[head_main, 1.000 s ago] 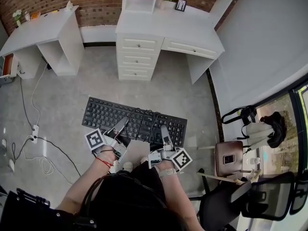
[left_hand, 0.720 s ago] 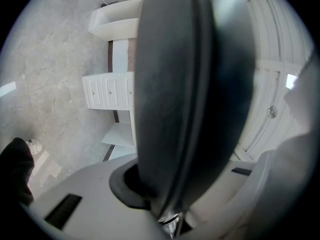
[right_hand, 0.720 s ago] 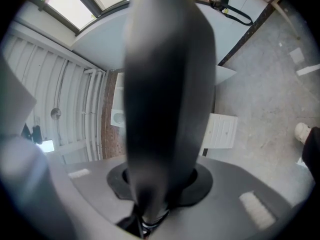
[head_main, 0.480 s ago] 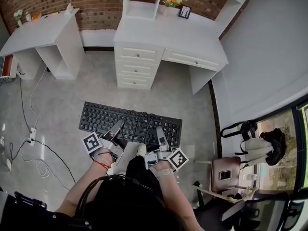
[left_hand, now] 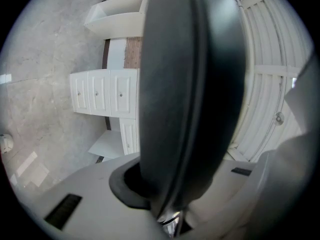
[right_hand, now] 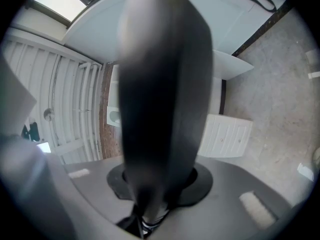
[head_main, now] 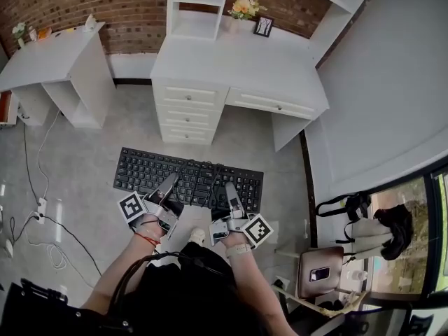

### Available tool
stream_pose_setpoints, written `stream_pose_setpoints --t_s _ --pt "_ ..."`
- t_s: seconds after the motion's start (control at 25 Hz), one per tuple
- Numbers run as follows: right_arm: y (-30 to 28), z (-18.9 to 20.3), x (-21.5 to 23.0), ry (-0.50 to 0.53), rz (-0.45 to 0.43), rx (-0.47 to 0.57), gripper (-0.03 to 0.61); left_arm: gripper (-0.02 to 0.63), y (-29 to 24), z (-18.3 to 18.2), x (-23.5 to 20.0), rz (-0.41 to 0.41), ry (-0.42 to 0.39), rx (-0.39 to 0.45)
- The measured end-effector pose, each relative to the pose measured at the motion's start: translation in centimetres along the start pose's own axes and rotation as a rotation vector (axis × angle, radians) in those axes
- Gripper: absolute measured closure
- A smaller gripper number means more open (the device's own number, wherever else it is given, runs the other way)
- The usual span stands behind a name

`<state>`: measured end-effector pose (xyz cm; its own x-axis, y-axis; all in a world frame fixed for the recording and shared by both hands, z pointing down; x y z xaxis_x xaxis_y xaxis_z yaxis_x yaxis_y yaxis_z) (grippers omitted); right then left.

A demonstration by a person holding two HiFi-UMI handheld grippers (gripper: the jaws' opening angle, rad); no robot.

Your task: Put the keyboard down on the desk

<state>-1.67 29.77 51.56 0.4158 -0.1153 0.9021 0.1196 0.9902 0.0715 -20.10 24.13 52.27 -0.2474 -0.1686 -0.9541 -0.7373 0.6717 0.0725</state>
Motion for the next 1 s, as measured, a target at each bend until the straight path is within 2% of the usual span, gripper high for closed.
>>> stream_pose_setpoints --t_s 0.32,0.72,1.0 --pt "-3.8 -2.5 2.7 -0.014 0.018 -0.021 0.499 0.545 -4.7 -1.5 -0.8 -0.031 -0.002 0.01" --pt "-8.3 -5.9 4.5 -0.029 -0.012 -0.032 0.499 0.545 -10.2 -2.4 -0.7 -0.018 -0.014 0.017" --pt "-10.0 -5.9 6.1 -0.056 0.009 -0.061 0.499 0.545 -11.4 -3.8 -1.6 -0.051 -0.004 0.047"
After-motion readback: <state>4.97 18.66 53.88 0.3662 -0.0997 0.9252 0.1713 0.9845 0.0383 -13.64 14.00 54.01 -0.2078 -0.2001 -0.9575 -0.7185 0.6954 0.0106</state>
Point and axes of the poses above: the fingertips, and each gripper's own axes: y backward along the fingers, x to its right, z out of its underside, the point moved 1 cm from there along y, backward along the fingers, and after that the axes turned 14 degrees about y, right-handed, at the moved point
